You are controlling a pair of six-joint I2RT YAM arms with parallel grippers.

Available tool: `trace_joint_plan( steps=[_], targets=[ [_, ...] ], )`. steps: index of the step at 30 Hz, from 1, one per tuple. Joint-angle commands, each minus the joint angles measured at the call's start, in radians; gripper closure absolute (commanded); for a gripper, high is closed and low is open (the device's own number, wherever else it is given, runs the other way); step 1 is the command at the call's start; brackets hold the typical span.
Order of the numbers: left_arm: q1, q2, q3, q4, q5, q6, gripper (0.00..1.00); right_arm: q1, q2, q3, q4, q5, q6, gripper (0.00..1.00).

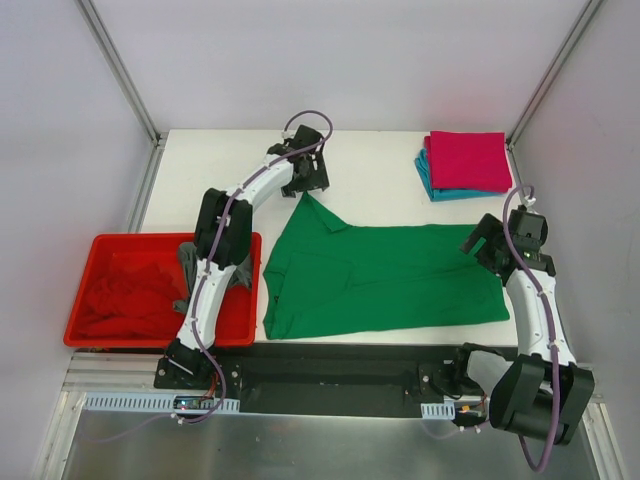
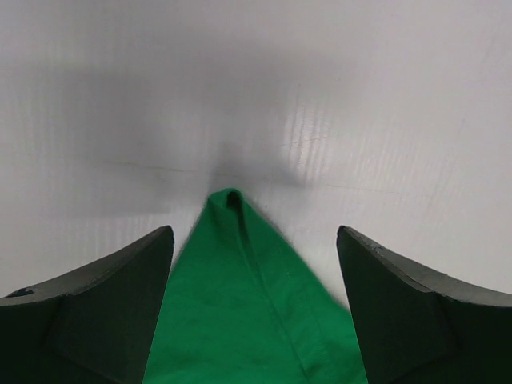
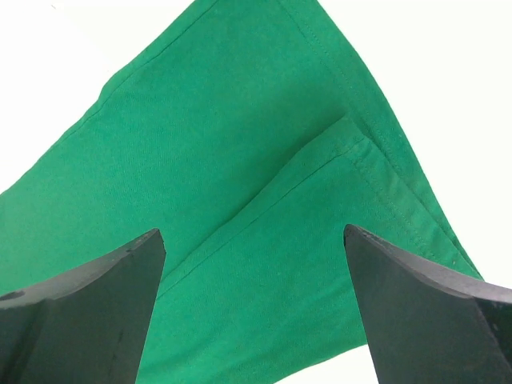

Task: Fold and stack the t-shirts
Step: Grap the side of the flattened tshirt furthest away from the robot with both arms

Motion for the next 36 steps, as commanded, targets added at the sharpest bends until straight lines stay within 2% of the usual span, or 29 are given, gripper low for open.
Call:
trace_joint_plan(
  steps=[1,11,14,16,18,23,28,34,36],
  targets=[
    [0.010,0.007,0.015,-0.042,-0.045,-0.019,0.21,-0.011,0.006,0.019,0.017,0.032,-0.008,0.04],
    [0.011,0.064,0.059,-0.046,-0.065,-0.051,0.53,-0.021,0.018,0.008,0.019,0.058,-0.009,0.04],
    [0.011,0.069,0.075,-0.045,-0.061,-0.052,0.75,-0.022,0.038,0.013,0.030,0.078,-0.006,0.04],
    [0.011,0.070,0.086,-0.045,-0.055,-0.051,0.85,-0.022,0.061,0.024,0.036,0.081,-0.008,0.04],
    [0.011,0.072,0.090,-0.046,-0.050,-0.043,1.00,-0.022,0.093,0.045,0.043,0.078,-0.009,0.04],
    [0.011,0.034,0.038,-0.045,-0.036,-0.035,1.00,-0.022,0.234,0.132,0.111,0.089,-0.012,0.04],
    [0.011,-0.028,-0.031,-0.043,-0.025,-0.034,1.00,-0.022,0.450,0.322,0.073,0.119,-0.026,0.01],
    [0.011,-0.023,-0.053,-0.006,0.030,-0.019,1.00,-0.021,0.692,0.545,-0.018,0.167,-0.014,0.17],
    [0.011,-0.017,-0.054,-0.003,0.038,-0.019,1.00,-0.021,0.760,0.612,-0.027,0.182,-0.026,0.25]
  ],
)
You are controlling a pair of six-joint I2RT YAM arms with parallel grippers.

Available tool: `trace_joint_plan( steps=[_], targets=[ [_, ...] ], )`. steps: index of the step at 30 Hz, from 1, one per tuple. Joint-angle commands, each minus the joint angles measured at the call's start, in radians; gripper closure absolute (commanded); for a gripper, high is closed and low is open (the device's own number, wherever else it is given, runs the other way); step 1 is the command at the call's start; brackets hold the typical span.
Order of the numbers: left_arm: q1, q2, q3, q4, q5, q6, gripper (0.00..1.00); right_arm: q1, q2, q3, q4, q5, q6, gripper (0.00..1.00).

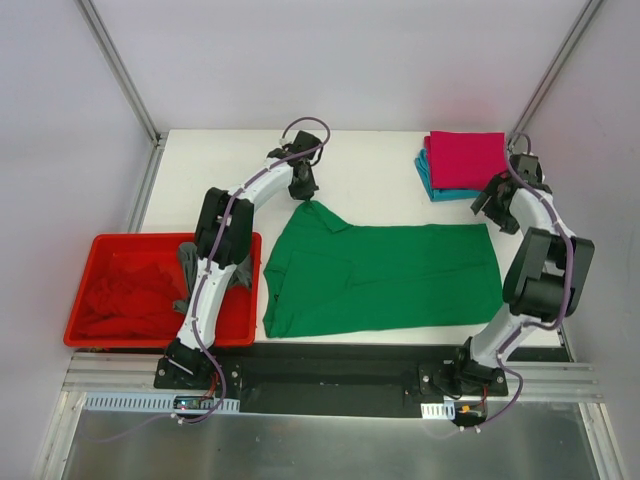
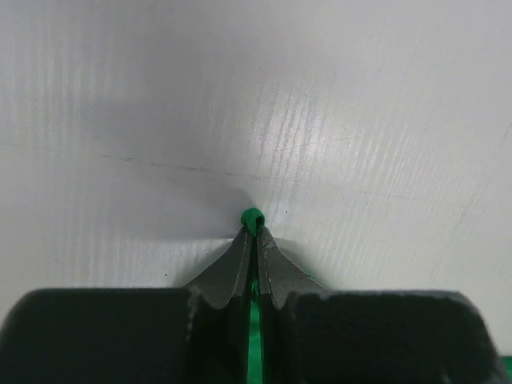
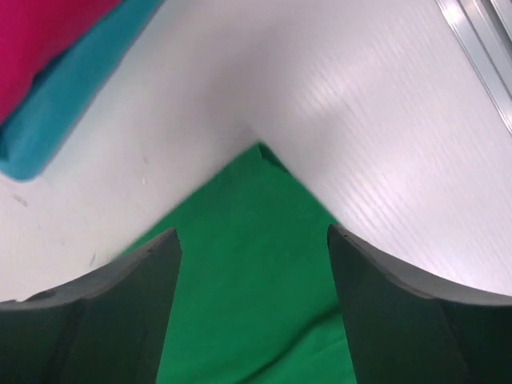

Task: Fold and stack the t-shirts
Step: Grap the side of the flattened tshirt furthest away from the robot with both arms

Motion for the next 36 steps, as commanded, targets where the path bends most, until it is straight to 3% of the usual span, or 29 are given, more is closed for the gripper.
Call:
trace_joint_plan(
  steps=[1,5,9,19,31,36],
  targets=[
    [0.006,-0.036,-0.011,-0.005,0.047,0.026,1.00,-0.004,0.135,0.151,-0.069,0.066,-0.018,0.27],
    [0.006,-0.042,-0.022,0.003,0.043,0.024,1.00,-0.004,0.268,0.278,-0.122,0.035,-0.059,0.40],
    [0.009,-0.044,-0.031,0.008,0.047,0.029,1.00,-0.004,0.315,0.297,-0.141,0.040,-0.070,0.44],
    [0.014,-0.065,-0.049,0.018,0.087,0.016,1.00,-0.002,0.338,0.246,-0.145,0.000,-0.095,0.60],
    [0.014,-0.177,-0.155,0.024,0.110,0.016,1.00,0.010,0.330,0.260,-0.155,0.009,-0.151,0.92],
    [0.014,-0.266,-0.250,0.041,0.173,0.006,1.00,0.019,0.278,0.248,-0.150,-0.002,-0.159,0.94]
  ],
)
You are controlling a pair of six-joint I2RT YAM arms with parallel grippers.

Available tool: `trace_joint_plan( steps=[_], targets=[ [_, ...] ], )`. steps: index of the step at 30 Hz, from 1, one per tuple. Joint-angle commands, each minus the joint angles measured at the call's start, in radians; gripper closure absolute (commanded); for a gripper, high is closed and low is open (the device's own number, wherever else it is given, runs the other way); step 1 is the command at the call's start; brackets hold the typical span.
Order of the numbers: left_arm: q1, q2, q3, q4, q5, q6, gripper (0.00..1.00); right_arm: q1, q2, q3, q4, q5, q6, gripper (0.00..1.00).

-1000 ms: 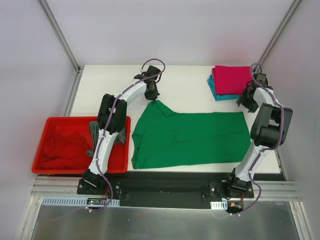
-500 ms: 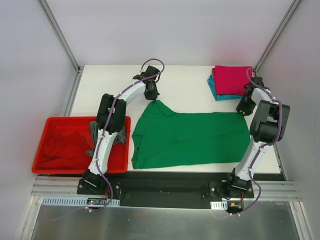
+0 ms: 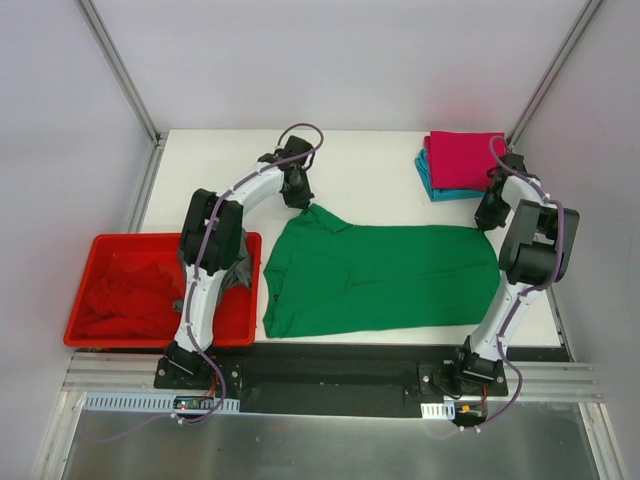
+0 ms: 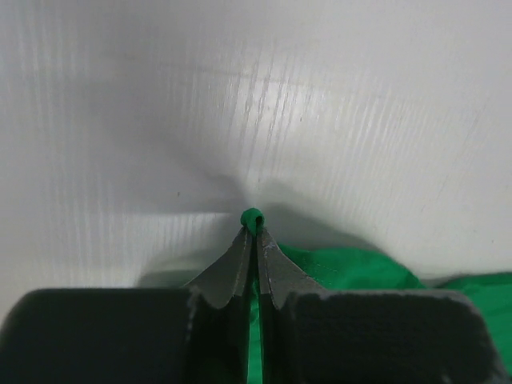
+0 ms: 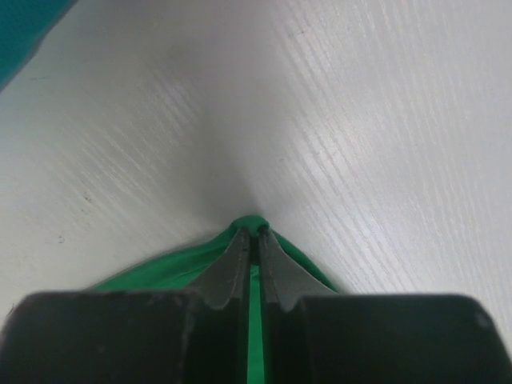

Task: Fold and stack the t-shirts
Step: Grap the side of the flattened tshirt furthest away from the robot with both arms, then fold the other side of the tshirt into a rectangle

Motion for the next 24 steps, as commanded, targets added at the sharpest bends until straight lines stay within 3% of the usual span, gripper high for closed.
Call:
trace_joint_plan(
  steps=[1,9,19,24],
  targets=[
    [0.001,-0.155,-0.082,0.000,0.086,-0.006,1.00,0.016,-0.079,-0.011,-0.012,-0.013,-0.025,0.95],
    [-0.016,-0.360,-0.306,0.024,0.148,-0.026,1.00,0.024,-0.231,-0.116,0.010,0.010,-0.023,0.98],
    [-0.166,-0.727,-0.648,0.032,0.030,-0.055,1.00,0.009,-0.397,-0.215,0.029,-0.019,-0.008,0.99],
    [-0.185,-0.914,-0.794,0.030,-0.035,-0.072,1.00,0.004,-0.438,-0.233,0.019,-0.010,-0.009,0.99]
  ],
)
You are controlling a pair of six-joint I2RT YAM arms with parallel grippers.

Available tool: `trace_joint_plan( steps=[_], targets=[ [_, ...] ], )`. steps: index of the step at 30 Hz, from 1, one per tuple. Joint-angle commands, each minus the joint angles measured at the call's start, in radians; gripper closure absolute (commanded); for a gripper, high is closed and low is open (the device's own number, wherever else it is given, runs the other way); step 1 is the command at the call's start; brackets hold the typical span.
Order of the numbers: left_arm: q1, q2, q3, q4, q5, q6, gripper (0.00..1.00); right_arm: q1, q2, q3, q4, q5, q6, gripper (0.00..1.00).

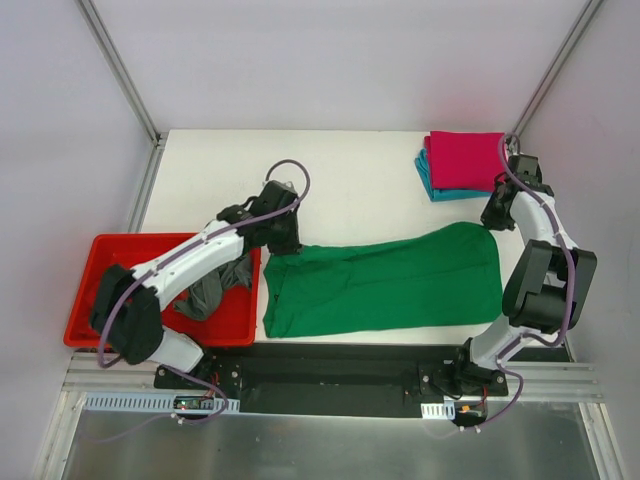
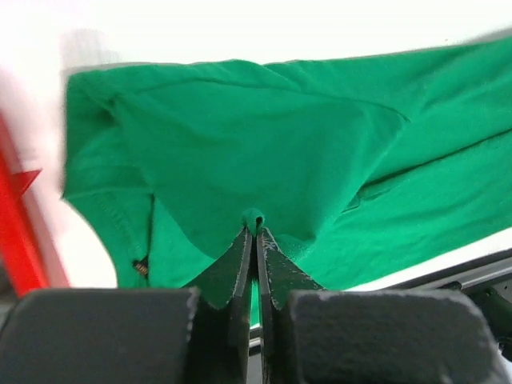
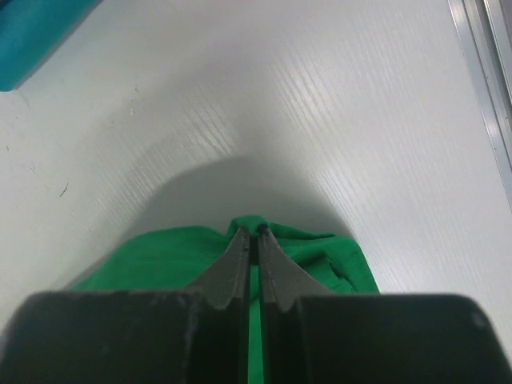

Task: Fold and stack the t-shirts
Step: Fold the other side of the tshirt into a rectangle

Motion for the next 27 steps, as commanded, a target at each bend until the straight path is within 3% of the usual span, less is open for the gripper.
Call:
trace_joint_plan(
  steps=[1,8,18,27],
  targets=[
    [0.006,-0.168,-0.097,-0.004,-0.081,-0.020,1.00,-0.011,-0.073,-0.017,-0.001,-0.005,-0.002,0.99],
    [-0.049,-0.290,-0.185,-0.006,-0.024,0.017,1.00,-0.016,-0.112,-0.048,-0.001,-0.009,-0.010,0.99],
    [-0.085,-0.391,-0.312,-0.018,0.016,-0.040,1.00,-0.028,-0.152,-0.087,0.024,-0.044,-0.039,0.99],
    [-0.103,-0.368,-0.363,-0.017,0.039,-0.066,1.00,-0.028,-0.133,-0.126,0.067,-0.057,-0.045,0.98]
  ],
)
